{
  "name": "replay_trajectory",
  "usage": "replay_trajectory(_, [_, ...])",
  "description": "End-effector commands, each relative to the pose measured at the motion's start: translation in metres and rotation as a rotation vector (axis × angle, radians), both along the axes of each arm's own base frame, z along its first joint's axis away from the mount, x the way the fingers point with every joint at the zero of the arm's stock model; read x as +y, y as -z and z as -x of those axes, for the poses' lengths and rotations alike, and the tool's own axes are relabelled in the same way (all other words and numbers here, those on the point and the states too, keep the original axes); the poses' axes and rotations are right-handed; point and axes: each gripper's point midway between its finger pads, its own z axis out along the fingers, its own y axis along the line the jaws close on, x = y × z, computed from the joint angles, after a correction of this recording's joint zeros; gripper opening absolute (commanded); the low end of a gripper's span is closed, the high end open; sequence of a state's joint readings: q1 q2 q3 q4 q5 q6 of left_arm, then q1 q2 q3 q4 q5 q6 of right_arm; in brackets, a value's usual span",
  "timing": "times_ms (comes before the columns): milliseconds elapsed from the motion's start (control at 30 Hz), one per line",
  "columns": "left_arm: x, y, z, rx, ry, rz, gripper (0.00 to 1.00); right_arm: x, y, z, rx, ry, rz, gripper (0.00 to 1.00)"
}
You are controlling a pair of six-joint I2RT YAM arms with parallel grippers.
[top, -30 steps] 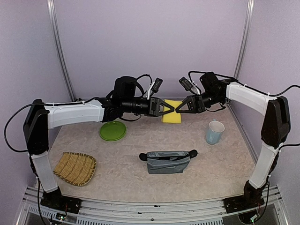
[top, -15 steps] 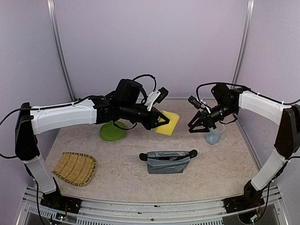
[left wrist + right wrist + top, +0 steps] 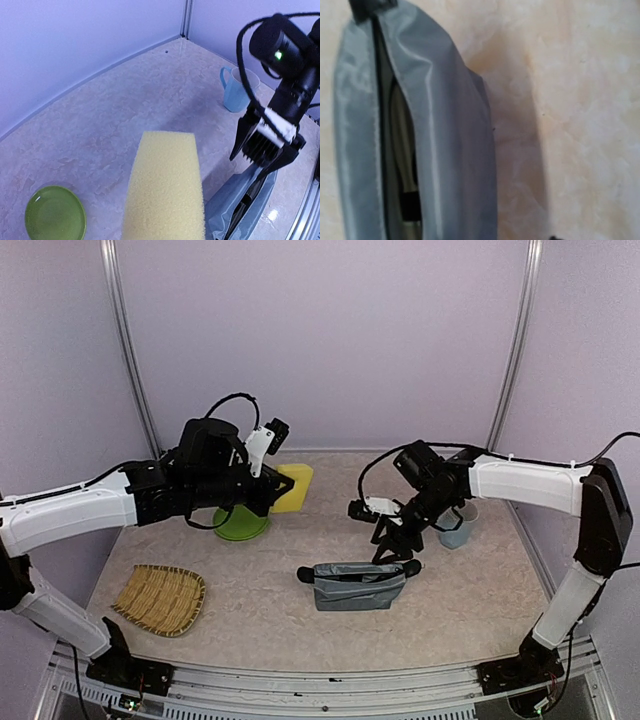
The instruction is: Sort the hair-cutting tools
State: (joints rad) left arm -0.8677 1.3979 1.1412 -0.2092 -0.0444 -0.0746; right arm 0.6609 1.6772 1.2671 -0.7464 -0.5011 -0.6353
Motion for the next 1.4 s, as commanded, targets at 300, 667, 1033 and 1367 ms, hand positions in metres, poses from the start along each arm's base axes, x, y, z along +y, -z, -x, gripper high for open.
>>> replay_trajectory(300, [-0.035, -0.051, 0.042, -0.180, 0.080, -0.060, 0.00, 0.019, 0.026, -0.003, -0.090, -0.021, 0.143, 0.31])
replay_trajectory(667, [-0.092, 0.007, 0.095, -0.308, 0.393, -0.300, 0.00, 0.030, 0.001, 0.007, 0.179, -0.030, -0.029, 0.00])
replay_trajectory(1033, [-0.134, 0.081, 0.107, -0.408, 0.499, -0.546, 0.00, 0.030, 0.002, 0.013, 0.325, -0.028, -0.086, 0.00])
replay_trajectory(1367, [-0.140, 0.130, 0.070, -0.469, 0.387, -0.736, 0.00, 0.032, -0.001, 0.010, 0.360, -0.026, -0.108, 0.00])
